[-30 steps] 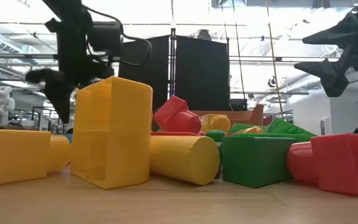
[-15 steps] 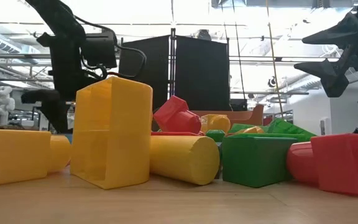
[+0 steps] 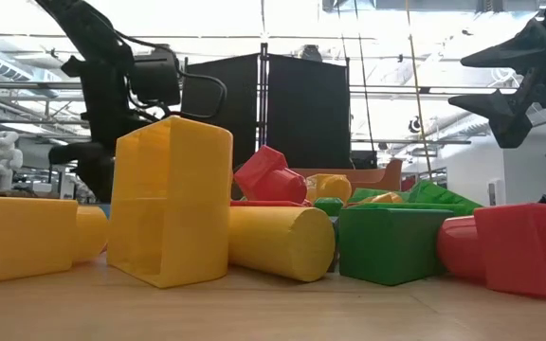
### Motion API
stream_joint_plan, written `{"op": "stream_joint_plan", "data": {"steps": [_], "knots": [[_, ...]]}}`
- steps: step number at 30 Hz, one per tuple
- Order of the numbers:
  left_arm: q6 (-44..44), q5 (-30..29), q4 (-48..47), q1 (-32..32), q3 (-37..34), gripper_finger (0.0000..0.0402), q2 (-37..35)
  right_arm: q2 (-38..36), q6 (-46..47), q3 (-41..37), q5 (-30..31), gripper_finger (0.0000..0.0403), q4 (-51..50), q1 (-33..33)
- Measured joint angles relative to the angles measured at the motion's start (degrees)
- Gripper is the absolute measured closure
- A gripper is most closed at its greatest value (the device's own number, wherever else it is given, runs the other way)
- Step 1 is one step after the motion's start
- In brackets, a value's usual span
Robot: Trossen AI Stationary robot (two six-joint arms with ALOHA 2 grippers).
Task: Sort blocks by size
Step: Put the small green game piece into the transparent bin
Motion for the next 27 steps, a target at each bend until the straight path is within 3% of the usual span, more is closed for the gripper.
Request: {"op": "stream_joint_plan", "data": {"steps": [9, 17, 20, 25, 27], "knots": [[1.88, 6.43, -0.07, 3.16, 0.00, 0.0118, 1.54, 0.00, 0.02, 0.00, 0.02, 0.0142, 0.00, 0.00], [1.67, 7.97, -0.39, 3.21, 0.32, 0.0123, 7.06, 0.00, 0.04, 0.00, 0.02, 0.0142, 0.00, 0.01], [1.44, 8.37, -1.13, 3.20, 0.42, 0.0155, 8.50, 0.00, 0.98, 0.00, 0.00, 0.0142, 0.00, 0.01], [1.40, 8.86, -1.71, 3.10, 0.44, 0.0272, 8.37, 0.00, 1.53, 0.00, -0.02, 0.0142, 0.00, 0.01], [1.26, 8.93, -1.77, 3.14, 0.37, 0.0273, 8.13, 0.00, 1.53, 0.00, -0.02, 0.0142, 0.00, 0.00]]}}
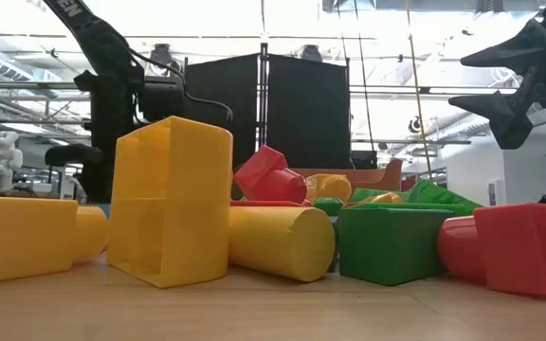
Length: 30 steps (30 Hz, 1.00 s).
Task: Sort blocks by size
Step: Put the small green game piece into the transparent bin
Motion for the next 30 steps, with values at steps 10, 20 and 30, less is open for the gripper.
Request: {"op": "stream_joint_plan", "data": {"steps": [10, 20, 30], "knots": [[-7.06, -0.96, -3.42, -0.17, 2.18, 0.0273, -1.30, 0.00, -0.02, 0.00, -0.04, 0.0142, 0.00, 0.01], [-12.50, -2.28, -9.70, -0.15, 9.86, 0.0273, -8.40, -0.02, -0.37, 0.00, -0.07, 0.0142, -0.02, 0.01], [-14.95, -21.85, 3.23, 1.63, 15.94, 0.0273, -15.03, -0.01, -1.05, 0.00, -0.02, 0.0142, -0.01, -0.01]]}}
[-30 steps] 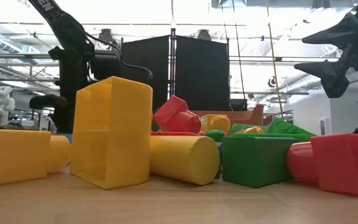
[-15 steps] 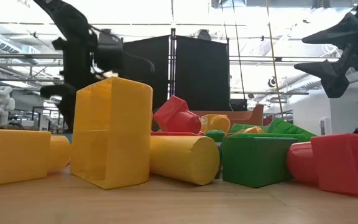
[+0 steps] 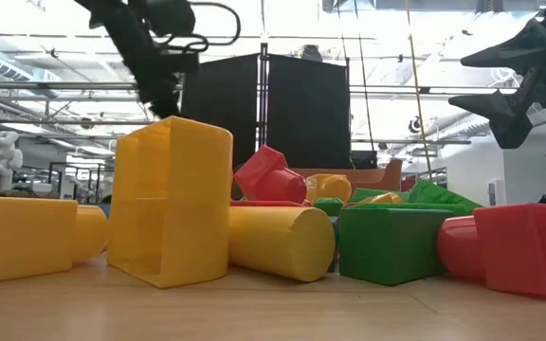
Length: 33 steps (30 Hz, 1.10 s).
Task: Sort blocks by size
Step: Put the small green game piece into the transparent bin, then put the small red block into the transparent bin
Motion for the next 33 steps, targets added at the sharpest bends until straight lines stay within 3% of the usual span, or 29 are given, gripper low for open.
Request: {"op": "stream_joint_plan", "data": {"steps": [4, 14, 16, 25, 29, 33], "knots": [[0.34, -2.30, 6.53, 3.97, -0.13, 0.0273, 0.75, 0.00, 0.39, 0.00, 0.00, 0.0142, 0.00, 0.00], [3.19, -5.25, 11.54, 12.25, -0.24, 0.0273, 7.64, 0.01, 1.46, 0.00, 0.02, 0.0142, 0.01, 0.01], [3.44, -4.97, 13.22, 13.17, -0.24, 0.0254, 8.21, -0.01, 1.46, 0.00, 0.01, 0.0142, 0.01, 0.01], [3.41, -2.20, 12.99, 14.08, -0.24, 0.0101, 8.49, 0.01, 1.46, 0.00, 0.01, 0.0142, 0.01, 0.00], [2.93, 3.08, 10.10, 12.05, 0.13, 0.0083, 7.01, 0.00, 1.46, 0.00, 0.00, 0.0142, 0.01, 0.02], [1.18, 7.45, 7.34, 6.89, 2.27, 0.0099, 4.19, 0.01, 1.44, 0.00, 0.02, 0.0142, 0.01, 0.02]]}}
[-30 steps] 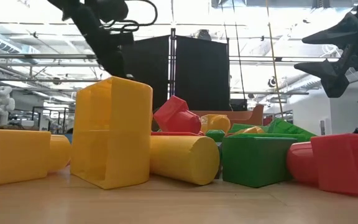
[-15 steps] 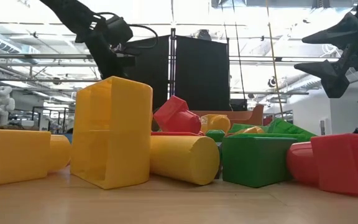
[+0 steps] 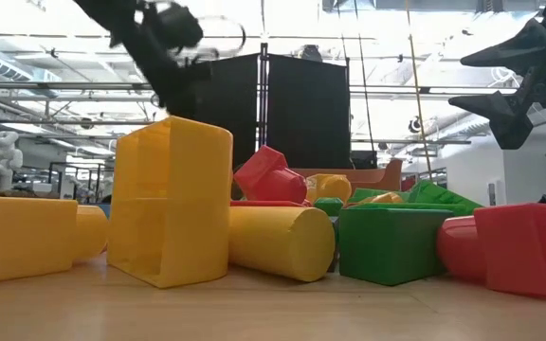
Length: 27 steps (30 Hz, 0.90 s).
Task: Sort blocks by size
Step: Put the small red block into the transparent bin
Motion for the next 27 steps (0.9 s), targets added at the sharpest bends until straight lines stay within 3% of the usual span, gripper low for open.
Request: {"op": "stream_joint_plan", "data": {"steps": [5, 13, 24, 27], "knots": [[-6.98, 9.97, 1.27, -8.52, 0.96, 0.0130, -4.94, -0.02, 0.02, 0.00, 0.00, 0.0142, 0.00, 0.00], [10.07, 6.00, -5.12, -18.55, -4.56, 0.0146, -2.07, -0.01, 0.28, 0.00, -0.04, 0.0142, 0.00, -0.01], [28.05, 4.06, -4.60, -18.81, -6.98, 0.0146, 8.66, -0.01, 1.07, 0.00, -0.20, 0.0142, 0.00, -0.01], [31.31, 0.27, -4.24, -18.34, -6.98, 0.0146, 11.69, -0.01, 1.07, 0.00, -0.20, 0.0142, 0.00, -0.02]]}}
